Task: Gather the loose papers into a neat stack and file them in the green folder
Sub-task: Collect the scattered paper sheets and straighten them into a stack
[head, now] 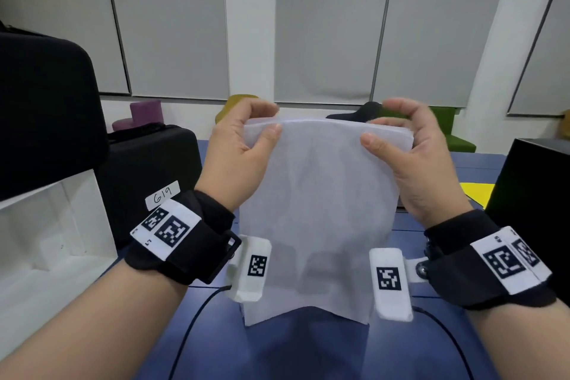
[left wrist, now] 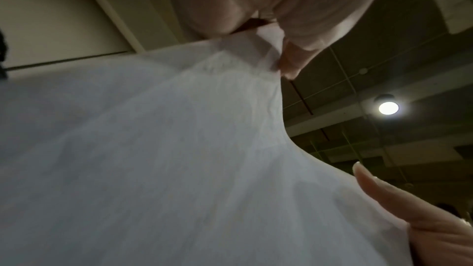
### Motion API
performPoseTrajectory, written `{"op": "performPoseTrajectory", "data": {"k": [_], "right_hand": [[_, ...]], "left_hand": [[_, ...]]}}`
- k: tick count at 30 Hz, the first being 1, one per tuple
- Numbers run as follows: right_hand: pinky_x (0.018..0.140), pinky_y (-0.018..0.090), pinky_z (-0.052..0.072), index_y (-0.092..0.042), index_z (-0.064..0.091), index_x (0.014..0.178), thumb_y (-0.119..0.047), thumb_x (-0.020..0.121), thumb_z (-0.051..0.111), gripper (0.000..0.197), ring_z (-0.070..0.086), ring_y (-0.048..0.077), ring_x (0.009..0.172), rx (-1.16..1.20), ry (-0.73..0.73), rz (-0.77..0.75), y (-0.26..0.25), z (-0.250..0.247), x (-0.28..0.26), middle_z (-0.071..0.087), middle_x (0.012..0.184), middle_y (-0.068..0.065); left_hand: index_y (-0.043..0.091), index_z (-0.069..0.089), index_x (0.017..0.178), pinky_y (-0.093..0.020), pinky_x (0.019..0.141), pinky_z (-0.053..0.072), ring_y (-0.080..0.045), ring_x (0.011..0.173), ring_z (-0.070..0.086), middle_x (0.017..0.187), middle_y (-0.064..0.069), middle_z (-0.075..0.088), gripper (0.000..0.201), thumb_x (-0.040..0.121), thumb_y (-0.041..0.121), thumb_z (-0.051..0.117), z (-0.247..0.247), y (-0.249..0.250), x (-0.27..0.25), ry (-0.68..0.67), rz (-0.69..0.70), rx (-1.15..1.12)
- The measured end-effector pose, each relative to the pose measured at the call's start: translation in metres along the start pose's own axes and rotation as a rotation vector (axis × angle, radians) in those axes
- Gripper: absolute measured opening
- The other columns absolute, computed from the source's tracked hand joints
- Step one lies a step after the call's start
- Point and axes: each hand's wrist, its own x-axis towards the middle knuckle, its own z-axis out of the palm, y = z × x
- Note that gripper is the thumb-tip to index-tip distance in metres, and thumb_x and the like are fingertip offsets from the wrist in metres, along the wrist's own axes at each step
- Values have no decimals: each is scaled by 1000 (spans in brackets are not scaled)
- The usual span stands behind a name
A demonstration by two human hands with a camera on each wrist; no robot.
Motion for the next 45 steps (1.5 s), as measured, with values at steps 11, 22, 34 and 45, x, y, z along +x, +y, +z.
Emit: {"op": "performPoseTrajectory", "data": {"k": [11,22,34,45], "right_hand": [[92,-3,26,-24,65,115,-12,86,69,32,39,-23,102,-601,28,-294,13,-2,-1,50,114,-2],[81,38,54,-29,53,110,-22,80,76,39,61,21,99,-161,-8,97,14,-6,7,58,118,6],[93,32,54,-10,62,121,-3,85,68,37,69,17,104,-30,-154,437,93,-4,-53,74,109,1],[82,33,56,-8,60,122,-35,50,92,83,69,24,105,247,-214,382,68,-10,-36,71,115,8]], "left_hand": [[13,67,98,-18,89,46,-7,99,60,106,-3,66,9,94,16,59,-3,-8,10,10,-44,53],[30,53,115,-36,102,47,-12,116,57,118,6,60,35,85,31,71,-4,-20,8,-12,-80,-26],[19,67,107,-34,95,52,-23,109,67,110,1,73,27,80,15,72,12,-75,-65,-270,-711,-445],[10,67,115,-33,90,55,-21,103,70,113,-7,73,47,69,16,76,5,-54,-44,-236,-573,-537]]}}
